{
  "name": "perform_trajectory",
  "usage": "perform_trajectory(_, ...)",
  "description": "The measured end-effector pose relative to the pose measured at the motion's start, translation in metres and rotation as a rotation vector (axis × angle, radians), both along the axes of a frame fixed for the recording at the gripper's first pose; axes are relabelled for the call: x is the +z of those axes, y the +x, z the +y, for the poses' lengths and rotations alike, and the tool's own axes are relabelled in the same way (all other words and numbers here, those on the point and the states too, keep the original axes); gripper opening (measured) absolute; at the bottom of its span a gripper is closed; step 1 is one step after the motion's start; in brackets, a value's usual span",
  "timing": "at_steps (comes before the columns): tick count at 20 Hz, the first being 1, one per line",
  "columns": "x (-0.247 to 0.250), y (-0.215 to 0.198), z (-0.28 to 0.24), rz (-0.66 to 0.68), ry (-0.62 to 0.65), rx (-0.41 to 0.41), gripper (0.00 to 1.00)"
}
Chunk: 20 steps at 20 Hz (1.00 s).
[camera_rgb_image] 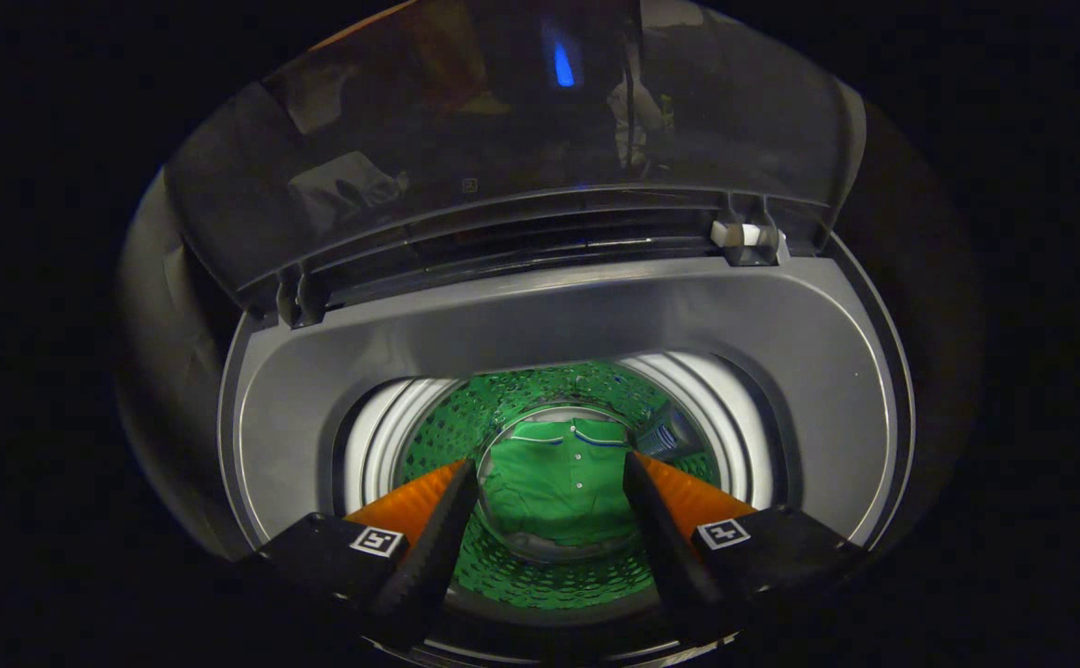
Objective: Put the clothes into the washing machine and then close the washing machine lid.
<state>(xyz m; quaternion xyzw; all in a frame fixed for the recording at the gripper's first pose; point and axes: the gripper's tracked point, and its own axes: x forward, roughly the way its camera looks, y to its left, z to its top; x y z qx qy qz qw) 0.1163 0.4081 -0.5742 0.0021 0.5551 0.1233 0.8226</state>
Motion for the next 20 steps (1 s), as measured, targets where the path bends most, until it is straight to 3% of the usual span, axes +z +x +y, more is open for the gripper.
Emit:
perform_trajectory(8,0.050,-0.006,0.002,-0.161,0.067,0.022,0.99)
perform_trajectory(20,0.213,0.024,-0.006,-0.462,0.214,-0.011,0.99)
